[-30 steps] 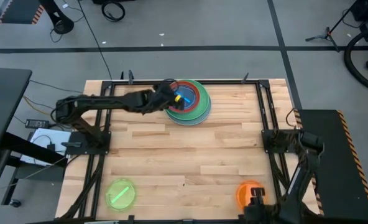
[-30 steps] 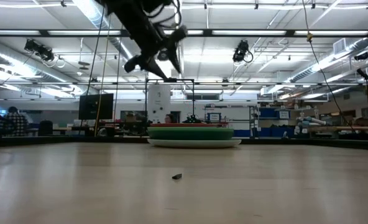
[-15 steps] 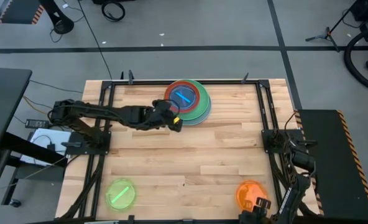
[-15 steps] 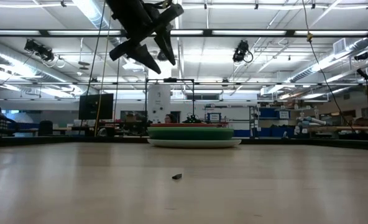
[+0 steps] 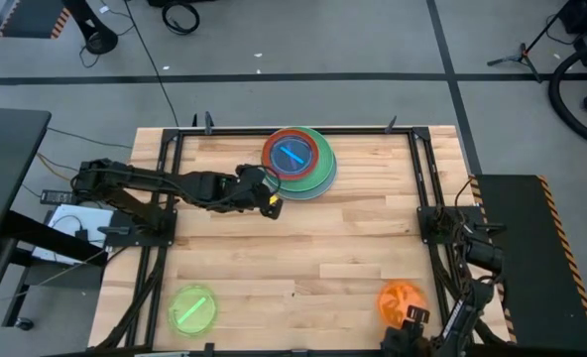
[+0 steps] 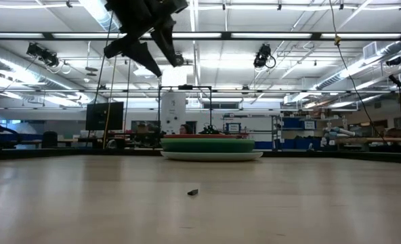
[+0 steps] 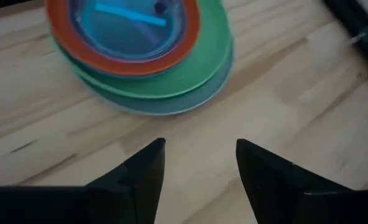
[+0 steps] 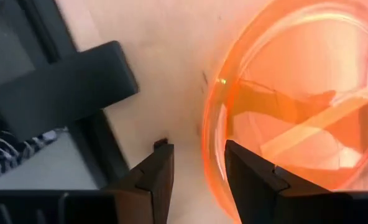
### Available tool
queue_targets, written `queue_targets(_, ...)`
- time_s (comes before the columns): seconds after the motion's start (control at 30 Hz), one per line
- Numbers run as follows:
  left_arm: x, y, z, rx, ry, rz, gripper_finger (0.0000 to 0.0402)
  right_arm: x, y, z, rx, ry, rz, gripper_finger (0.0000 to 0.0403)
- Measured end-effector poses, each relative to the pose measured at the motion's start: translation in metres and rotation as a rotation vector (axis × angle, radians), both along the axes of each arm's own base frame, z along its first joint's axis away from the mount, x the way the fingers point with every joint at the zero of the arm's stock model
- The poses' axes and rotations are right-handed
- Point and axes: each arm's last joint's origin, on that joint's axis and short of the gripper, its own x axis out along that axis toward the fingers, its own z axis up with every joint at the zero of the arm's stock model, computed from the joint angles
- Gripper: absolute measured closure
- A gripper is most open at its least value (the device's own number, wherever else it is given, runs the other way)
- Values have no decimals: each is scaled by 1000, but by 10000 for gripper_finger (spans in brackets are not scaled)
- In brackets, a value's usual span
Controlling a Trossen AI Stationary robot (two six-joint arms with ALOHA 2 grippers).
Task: Stack plastic plates
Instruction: Stack the orange transparent plate on top of the blue transparent plate
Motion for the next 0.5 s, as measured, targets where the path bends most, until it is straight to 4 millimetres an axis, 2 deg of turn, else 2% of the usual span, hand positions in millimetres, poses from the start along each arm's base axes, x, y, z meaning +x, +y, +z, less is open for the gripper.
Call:
queue_targets(0.2,-3,7,4,24,-2,12,196,1,-5,-3,-33,27,82,254)
queue_targets(0.3,-3,13,7,40,-18,20,196,0,-9,-2,-78,34,141,269)
queue_targets(0.4,-5,17,6,68,18,12,200,1,-11,-5,-95,28,201,305)
queue_targets(0.5,-7,21,5,80,56,7,216,1,-15,-10,-108,47,252,363)
